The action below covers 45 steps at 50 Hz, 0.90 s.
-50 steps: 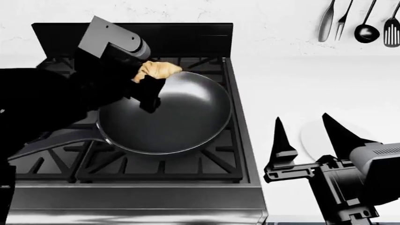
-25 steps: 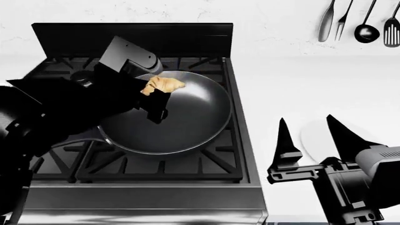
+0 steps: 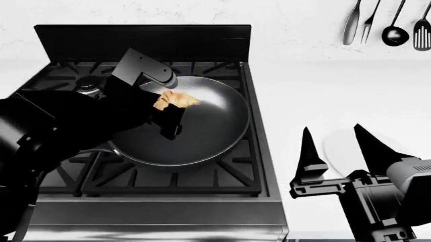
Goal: Pick the croissant and place it on the pan. Then turn on the stove to warm the croissant.
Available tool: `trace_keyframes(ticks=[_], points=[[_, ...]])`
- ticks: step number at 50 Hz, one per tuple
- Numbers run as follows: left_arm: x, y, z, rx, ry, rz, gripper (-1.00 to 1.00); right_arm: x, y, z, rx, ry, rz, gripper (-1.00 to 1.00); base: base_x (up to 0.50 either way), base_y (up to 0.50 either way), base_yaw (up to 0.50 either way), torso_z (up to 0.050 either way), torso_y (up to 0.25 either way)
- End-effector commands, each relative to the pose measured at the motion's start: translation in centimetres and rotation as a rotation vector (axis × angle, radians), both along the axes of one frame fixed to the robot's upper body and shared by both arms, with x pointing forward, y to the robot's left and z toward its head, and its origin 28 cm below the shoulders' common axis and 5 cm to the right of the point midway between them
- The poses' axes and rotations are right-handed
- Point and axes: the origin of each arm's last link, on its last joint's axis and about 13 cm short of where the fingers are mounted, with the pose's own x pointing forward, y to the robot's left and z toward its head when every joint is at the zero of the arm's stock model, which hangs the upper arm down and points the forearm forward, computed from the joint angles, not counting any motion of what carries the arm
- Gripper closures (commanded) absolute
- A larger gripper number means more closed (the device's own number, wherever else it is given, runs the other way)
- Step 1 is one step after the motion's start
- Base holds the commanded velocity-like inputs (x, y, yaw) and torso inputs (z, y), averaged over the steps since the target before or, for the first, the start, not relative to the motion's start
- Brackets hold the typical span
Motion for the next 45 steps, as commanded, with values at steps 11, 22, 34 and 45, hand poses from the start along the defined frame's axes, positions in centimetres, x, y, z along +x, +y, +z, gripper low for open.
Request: trace_keyframes(ticks=[11,22,34,45], points=[[-0.4,0.3,2.1,-0.034,-0.055,0.020,-1.00,-0.1,-0.1,-0.2,0.006,0.002,0.003,-1.00,0.00,0.00,0.00,0.000,0.000],[-4.0,0.7,5.6,-0.148,-0.174,0.002,-1.00,-0.2,0.1,0.1,-0.014,-0.023,0.011,-1.00,0.00,0.00,0.00,0.000,0.000],[-8.3,1.6,5.2,-0.208,-0.268,-0.014,-1.00,-0.3,0.4,0.7,-0.023,-0.045,0.025,-1.00,0.00,0.00,0.00,0.000,0.000],[-11.6,2.2,3.3,-0.221,-0.299,-0.040,-1.00,0.0,0.6,0.6,-0.031,-0.043,0.030,-1.00,0.00,0.00,0.00,0.000,0.000]])
